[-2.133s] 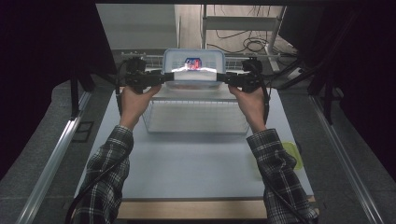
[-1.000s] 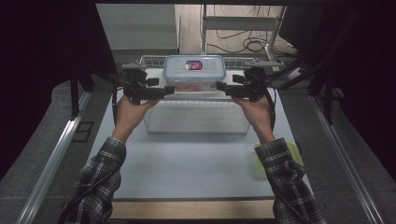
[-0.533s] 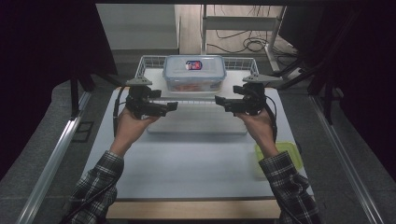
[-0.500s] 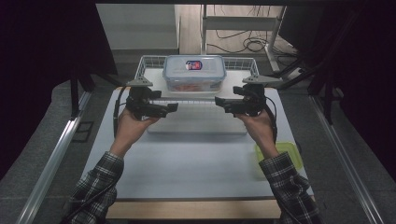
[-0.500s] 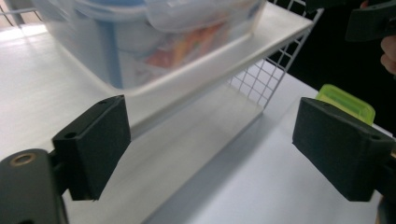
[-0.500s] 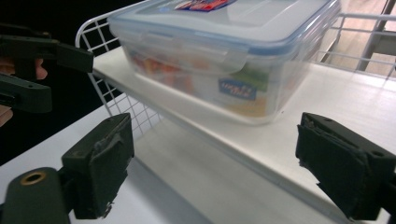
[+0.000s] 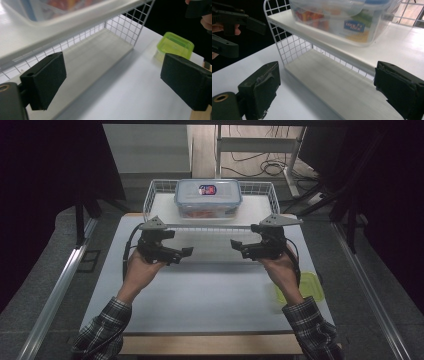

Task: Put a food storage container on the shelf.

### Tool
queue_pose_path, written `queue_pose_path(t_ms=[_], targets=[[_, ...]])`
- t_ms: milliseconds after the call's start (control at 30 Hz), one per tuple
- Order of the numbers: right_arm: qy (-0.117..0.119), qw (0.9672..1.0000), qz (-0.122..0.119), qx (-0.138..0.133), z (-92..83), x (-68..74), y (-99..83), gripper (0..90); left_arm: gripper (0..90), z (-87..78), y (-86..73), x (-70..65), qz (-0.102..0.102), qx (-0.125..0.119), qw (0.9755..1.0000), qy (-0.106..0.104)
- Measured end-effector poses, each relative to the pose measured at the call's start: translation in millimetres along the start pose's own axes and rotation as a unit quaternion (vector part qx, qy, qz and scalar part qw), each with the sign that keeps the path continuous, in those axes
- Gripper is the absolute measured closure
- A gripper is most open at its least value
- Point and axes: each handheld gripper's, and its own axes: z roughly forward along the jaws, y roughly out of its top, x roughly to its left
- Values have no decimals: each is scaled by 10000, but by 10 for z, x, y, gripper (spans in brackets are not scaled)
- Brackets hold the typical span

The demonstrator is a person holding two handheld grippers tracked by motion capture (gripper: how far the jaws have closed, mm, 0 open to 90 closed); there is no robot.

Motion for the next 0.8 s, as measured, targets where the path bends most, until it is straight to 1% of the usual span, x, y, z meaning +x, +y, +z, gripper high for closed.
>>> queue_pose_path(t_ms=[133, 333, 400, 567, 667, 800], targets=[[45, 10000, -29, 45, -22, 32, -98, 56, 50, -11, -89, -74, 95, -14, 10000, 7], [88, 9998, -114, 164, -42, 76, -289, 42, 44, -21, -237, -168, 226, 16, 9997, 77], [85, 9997, -139, 186, -51, 89, -341, 40, 42, -29, -283, -189, 222, 4, 9997, 71], [115, 9997, -91, 220, -108, 123, -505, 39, 42, -54, -417, -250, 143, -90, 9999, 3], [134, 9996, -78, 251, -125, 130, -542, 39, 43, -68, -490, -286, 125, -128, 9998, -23], [180, 9992, -62, 351, -160, 160, -610, 39, 45, -69, -602, -336, 170, -63, 9998, -11]])
